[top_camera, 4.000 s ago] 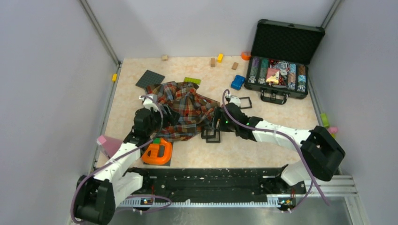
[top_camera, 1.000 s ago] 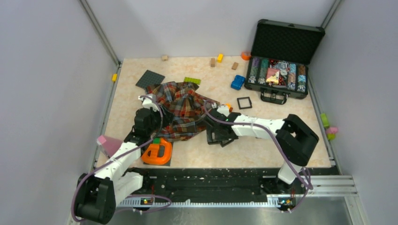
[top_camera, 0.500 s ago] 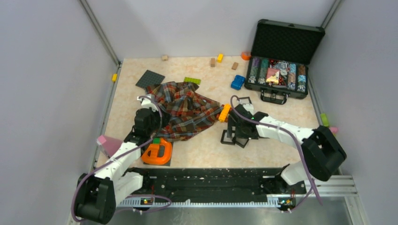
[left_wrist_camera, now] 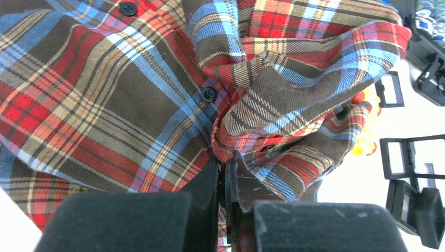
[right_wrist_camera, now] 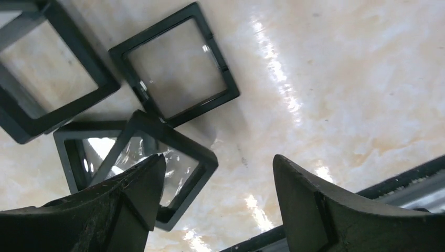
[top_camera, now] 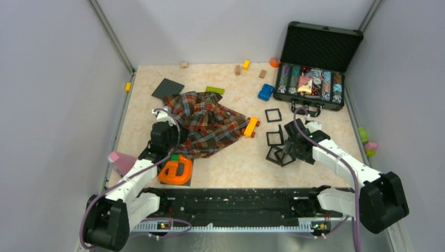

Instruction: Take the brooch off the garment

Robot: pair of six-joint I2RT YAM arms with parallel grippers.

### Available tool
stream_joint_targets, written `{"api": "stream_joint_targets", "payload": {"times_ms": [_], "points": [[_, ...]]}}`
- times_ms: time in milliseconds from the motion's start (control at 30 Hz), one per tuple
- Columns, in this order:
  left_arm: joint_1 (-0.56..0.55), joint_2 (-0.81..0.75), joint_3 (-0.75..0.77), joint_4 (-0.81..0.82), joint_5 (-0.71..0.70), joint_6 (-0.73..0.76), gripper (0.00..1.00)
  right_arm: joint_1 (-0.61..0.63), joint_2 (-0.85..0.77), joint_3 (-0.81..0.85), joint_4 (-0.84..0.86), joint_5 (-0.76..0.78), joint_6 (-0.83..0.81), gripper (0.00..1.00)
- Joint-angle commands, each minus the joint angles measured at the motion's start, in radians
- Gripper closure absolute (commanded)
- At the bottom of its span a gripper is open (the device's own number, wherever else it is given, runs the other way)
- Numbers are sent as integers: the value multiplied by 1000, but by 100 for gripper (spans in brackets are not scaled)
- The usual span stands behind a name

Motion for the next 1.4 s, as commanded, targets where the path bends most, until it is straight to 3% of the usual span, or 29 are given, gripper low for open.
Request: {"api": "stream_joint_targets", "payload": {"times_ms": [0,67,167,300,433,533,600,733,900,1033,1233,1300,1367], "points": [[12,-41,11,-13,-82,-3,100,-47,-59,86,-93,159,70,23],[12,-50,7,-11,-84,-4,100,-53,-68,137,-109,172,51,22],[12,-55,8,-11,-83,-4,100,-9,-77,198,-26,68,-94,13],[14,-64,4,-13,-97,-5,100,201,17,294,-41,47,-88,9],[20,-78,2,-36,-165,-22,100,360,133,290,40,7,19,25],[24,-99,-9,-34,-177,-28,100,434,221,281,178,-60,53,48],[25,-109,-20,-14,-156,-28,100,437,283,289,228,-81,66,60],[25,-112,-24,11,-96,-18,100,421,366,286,281,-10,90,61],[25,-110,-23,-1,-105,-11,100,299,400,183,324,-39,113,62],[25,-124,-30,3,-101,-14,100,227,314,71,279,-3,165,63],[23,-89,-29,65,72,17,100,90,133,-20,209,30,119,63],[23,-68,-23,65,79,15,100,84,93,-12,244,8,24,56],[23,-52,-14,58,83,18,100,92,79,21,289,-77,-51,40]]}}
